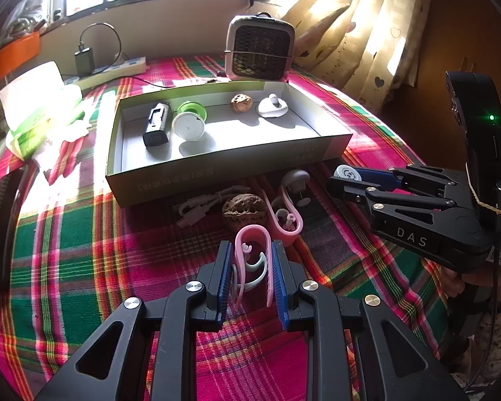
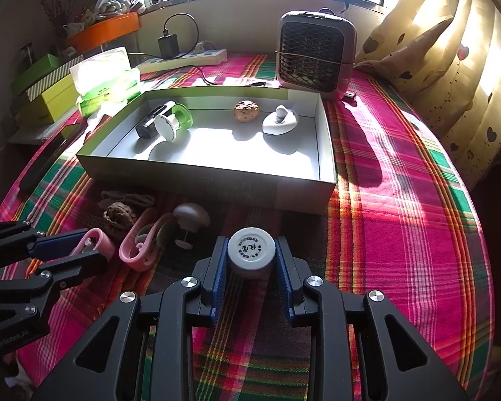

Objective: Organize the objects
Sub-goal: 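Carry the pink clip with the left tool while the right tool carries the white container over the box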

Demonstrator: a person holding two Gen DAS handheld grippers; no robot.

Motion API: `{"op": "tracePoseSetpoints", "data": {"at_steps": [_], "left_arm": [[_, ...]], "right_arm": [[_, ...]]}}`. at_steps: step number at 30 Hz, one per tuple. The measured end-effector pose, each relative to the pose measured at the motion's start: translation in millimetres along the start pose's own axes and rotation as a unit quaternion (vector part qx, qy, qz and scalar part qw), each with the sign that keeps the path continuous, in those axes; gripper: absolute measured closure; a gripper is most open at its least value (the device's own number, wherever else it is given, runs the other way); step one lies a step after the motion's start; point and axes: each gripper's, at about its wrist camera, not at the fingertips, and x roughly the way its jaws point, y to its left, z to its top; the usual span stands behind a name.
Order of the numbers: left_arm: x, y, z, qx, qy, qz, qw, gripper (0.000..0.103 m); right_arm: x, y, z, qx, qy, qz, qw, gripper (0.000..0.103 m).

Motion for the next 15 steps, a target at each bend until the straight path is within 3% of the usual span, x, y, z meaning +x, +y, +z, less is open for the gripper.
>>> {"op": "tracePoseSetpoints", "data": {"at_steps": [15], "left_arm": [[-12, 1, 18, -0.003, -0.019, 0.003, 0.9998, 0.082]], "right_arm": [[-13, -1, 15, -0.008, -0.021, 0.009, 1.000, 0.075]]}}
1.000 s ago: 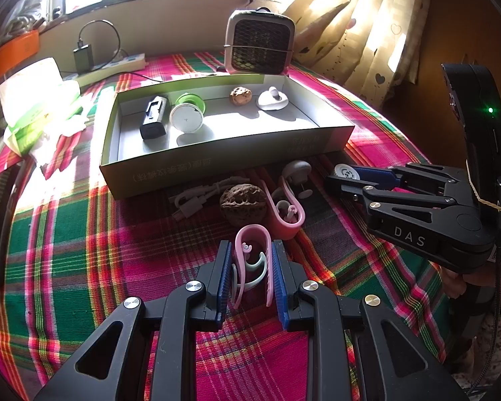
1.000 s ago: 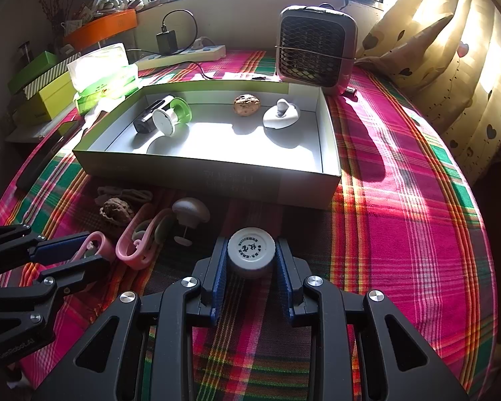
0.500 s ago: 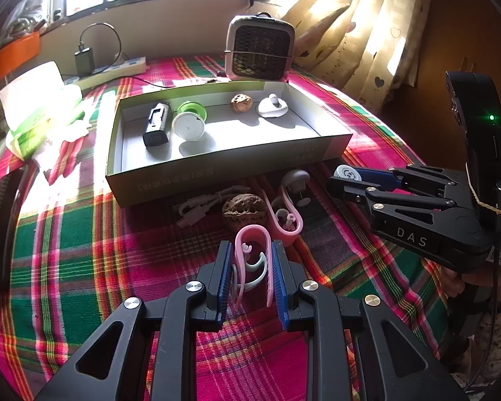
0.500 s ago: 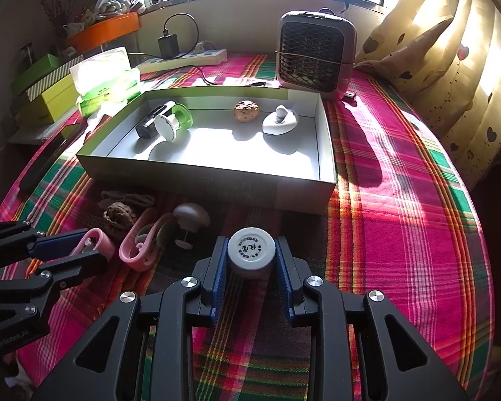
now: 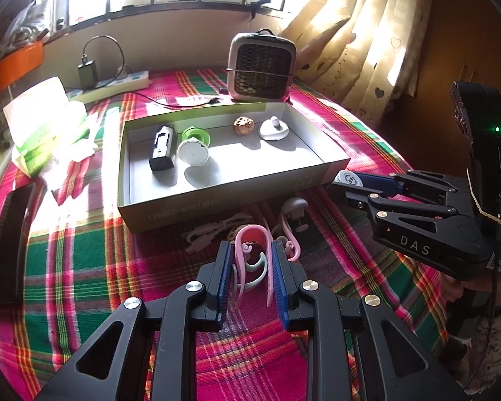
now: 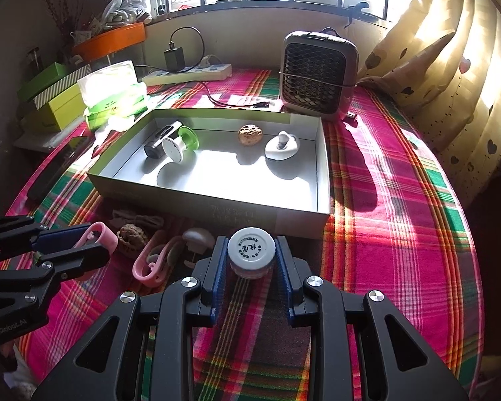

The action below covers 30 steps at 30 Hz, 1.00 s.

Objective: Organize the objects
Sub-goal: 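Carry the pink clip with the left tool while the right tool carries the white container over the box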

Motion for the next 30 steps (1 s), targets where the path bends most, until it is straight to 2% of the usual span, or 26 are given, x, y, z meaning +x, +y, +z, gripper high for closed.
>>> {"op": "tracePoseSetpoints", "data": {"at_steps": [14, 30], "left_arm": [[7, 11, 27, -0.016, -0.010, 0.005, 0.9998, 0.082], [33, 39, 54, -0.042, -0.009, 0.024, 0.9988, 0.082]], "right_arm": [[4, 1, 29, -0.011, -0.011, 0.006, 1.000, 0.075], [35, 10, 81, -0.027, -0.021, 0.029, 0.999, 0.075]]}}
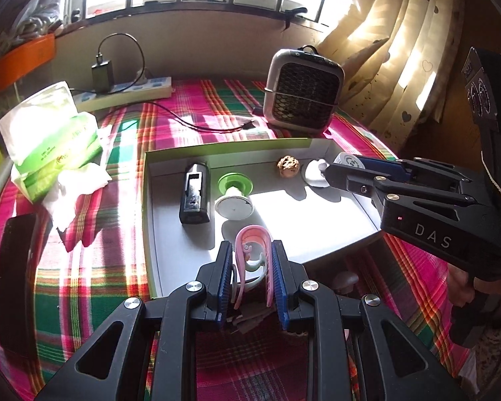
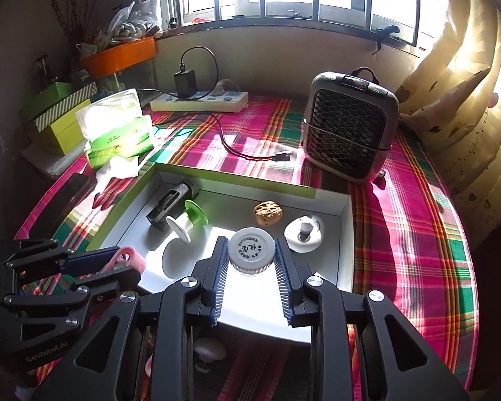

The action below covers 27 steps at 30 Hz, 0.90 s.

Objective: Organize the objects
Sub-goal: 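Carry the pink clip with the left tool while the right tool carries the white container over the box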

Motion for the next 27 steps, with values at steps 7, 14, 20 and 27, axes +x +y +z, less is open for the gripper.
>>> {"op": "tracePoseSetpoints", "data": {"at_steps": [7, 14, 20, 27], "left_arm": [[13, 10, 6, -0.010, 0.008, 0.008, 0.9999, 0.082], [24, 17, 9, -0.013, 0.016, 0.011, 0.9997, 0.082], [29, 21, 10, -0.017, 0.022, 0.013, 0.9995, 0.082], [35, 25, 10, -0.020, 0.027, 0.021, 0.9992, 0.082]], "right_arm": [[27, -3, 15, -0.001, 0.016, 0.003, 1.000, 0.075], [45, -3, 23, -0.005, 0.029, 0.005, 1.000, 0.075], [60, 0, 28, -0.008, 0.041, 0.012, 0.999, 0.075], [71, 5, 35, -0.013, 0.045, 0.031, 0.998, 0.075]]}}
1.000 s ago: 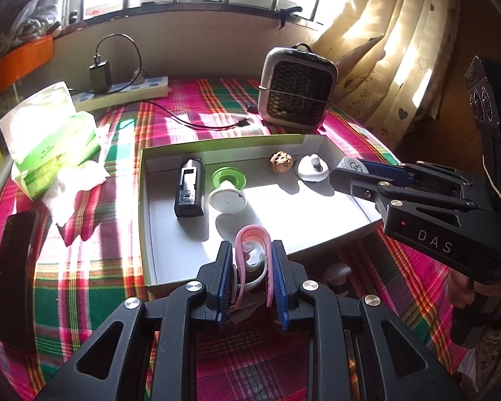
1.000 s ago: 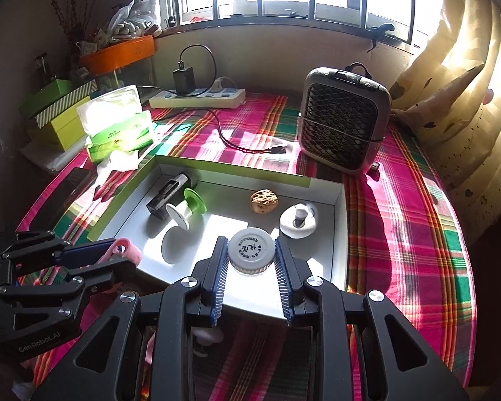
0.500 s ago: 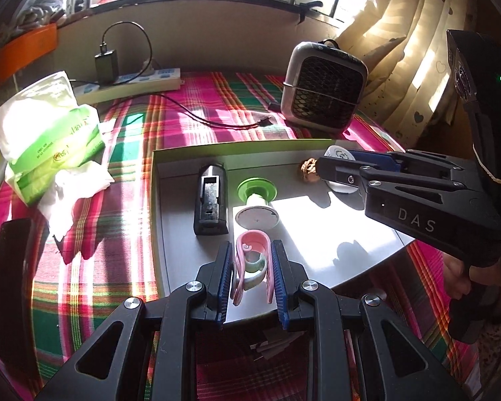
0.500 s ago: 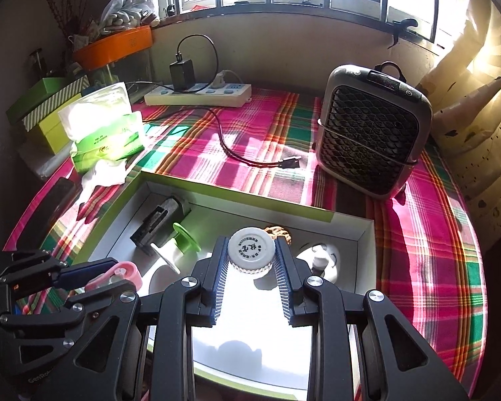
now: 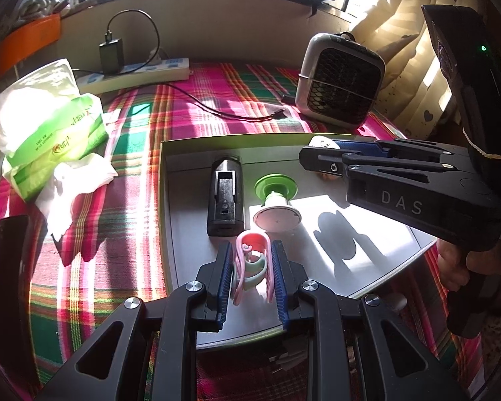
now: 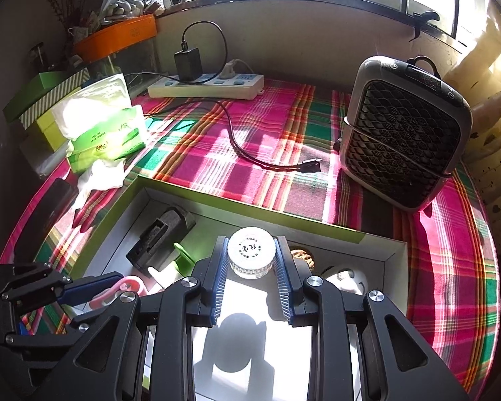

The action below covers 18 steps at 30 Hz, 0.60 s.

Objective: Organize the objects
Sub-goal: 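Carry the pink clip with the left tool while the right tool carries the white container over the box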

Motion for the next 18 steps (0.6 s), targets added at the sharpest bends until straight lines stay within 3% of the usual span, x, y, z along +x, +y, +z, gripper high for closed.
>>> {"op": "tracePoseSetpoints", "data": {"at_steps": [18], "left_arm": [[3, 0, 2, 0.003, -0.002, 0.006, 1.0000, 0.082]], "right_arm": [[27, 6, 4, -0.005, 0.032, -0.002, 0.999, 0.074]]}}
